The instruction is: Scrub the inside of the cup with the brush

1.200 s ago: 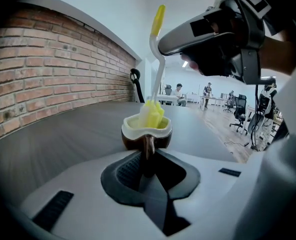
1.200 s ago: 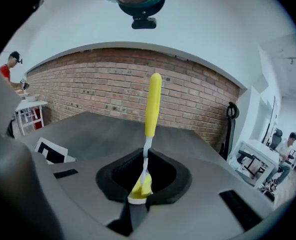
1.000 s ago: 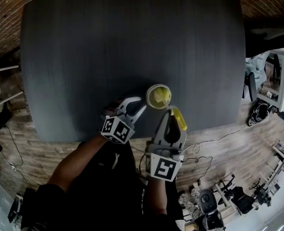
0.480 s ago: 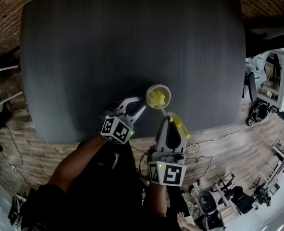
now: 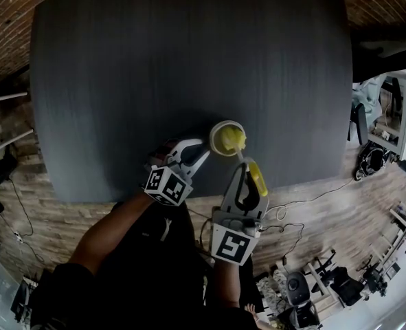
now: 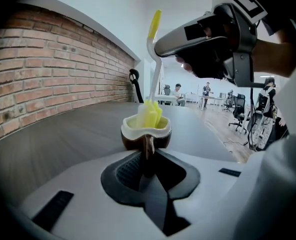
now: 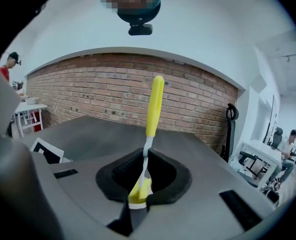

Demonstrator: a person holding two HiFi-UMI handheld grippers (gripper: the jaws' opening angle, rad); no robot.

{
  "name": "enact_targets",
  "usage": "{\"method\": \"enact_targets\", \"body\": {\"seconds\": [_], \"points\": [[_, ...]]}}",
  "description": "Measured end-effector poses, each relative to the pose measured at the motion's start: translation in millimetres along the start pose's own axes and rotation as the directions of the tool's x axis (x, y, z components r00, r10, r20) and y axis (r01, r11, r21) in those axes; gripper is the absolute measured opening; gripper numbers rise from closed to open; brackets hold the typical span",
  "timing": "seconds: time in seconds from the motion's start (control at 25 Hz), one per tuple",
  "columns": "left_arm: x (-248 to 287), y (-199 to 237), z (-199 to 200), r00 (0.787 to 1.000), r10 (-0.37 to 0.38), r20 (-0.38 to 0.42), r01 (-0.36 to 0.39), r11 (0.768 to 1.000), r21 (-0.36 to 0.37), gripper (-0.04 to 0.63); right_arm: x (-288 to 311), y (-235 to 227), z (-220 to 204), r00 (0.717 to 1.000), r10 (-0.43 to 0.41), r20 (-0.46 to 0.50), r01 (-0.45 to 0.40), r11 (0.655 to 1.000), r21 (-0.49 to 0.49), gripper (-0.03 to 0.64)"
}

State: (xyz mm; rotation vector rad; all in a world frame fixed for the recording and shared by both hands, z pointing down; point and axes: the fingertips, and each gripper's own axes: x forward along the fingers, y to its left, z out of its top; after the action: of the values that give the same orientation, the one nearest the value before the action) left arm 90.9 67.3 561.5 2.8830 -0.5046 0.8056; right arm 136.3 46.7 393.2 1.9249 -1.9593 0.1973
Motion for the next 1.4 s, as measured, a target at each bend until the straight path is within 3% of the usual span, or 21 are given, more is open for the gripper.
{"method": "enact_targets", "body": {"seconds": [0.12, 0.36, 0.56, 0.68, 0.88, 1.0, 1.28, 1.4], "points": [[0, -1, -1, 1.0, 0.001, 0.003, -0.001, 1.0, 0.001, 0.077, 3, 1, 2, 0.999, -0.005, 0.036, 0.003, 0.999, 0.039, 0.044], [-1, -2, 1, 1.0, 0.004, 0.005, -0.004, 1.0, -0.002, 0.077, 6, 10, 2, 0.993, 0.078, 0.088, -0.089, 0.988, 0.125, 0.044], [0, -2, 0, 1.0, 0.004, 0.004, -0.004, 1.0, -0.003, 0.077, 1, 14, 1, 0.991, 0.12, 0.054, -0.129, 0.971, 0.204, 0.044], [0, -1, 0, 1.0, 0.005, 0.006, -0.005, 1.0, -0.004, 0.077, -4, 12, -5, 0.994, 0.106, -0.005, -0.103, 0.978, 0.18, 0.044], [0, -1, -1, 1.0, 0.004, 0.005, -0.004, 1.0, -0.005, 0.077, -3, 5, -4, 0.999, 0.011, -0.031, -0.01, 0.999, 0.046, 0.044], [-1, -1, -2, 1.0, 0.0, 0.003, 0.0, 1.0, -0.001, 0.077, -3, 9, -5, 0.999, 0.014, -0.044, -0.014, 1.0, 0.007, 0.044], [-1, 0, 1, 1.0, 0.001, 0.008, -0.001, 1.0, -0.002, 0.077, -2, 17, -2, 0.987, 0.152, -0.046, -0.14, 0.97, 0.196, 0.044], [-1, -2, 2, 1.0, 0.001, 0.008, -0.001, 1.0, 0.001, 0.077, -3, 11, -2, 0.983, 0.171, -0.066, -0.155, 0.968, 0.197, 0.044]]}}
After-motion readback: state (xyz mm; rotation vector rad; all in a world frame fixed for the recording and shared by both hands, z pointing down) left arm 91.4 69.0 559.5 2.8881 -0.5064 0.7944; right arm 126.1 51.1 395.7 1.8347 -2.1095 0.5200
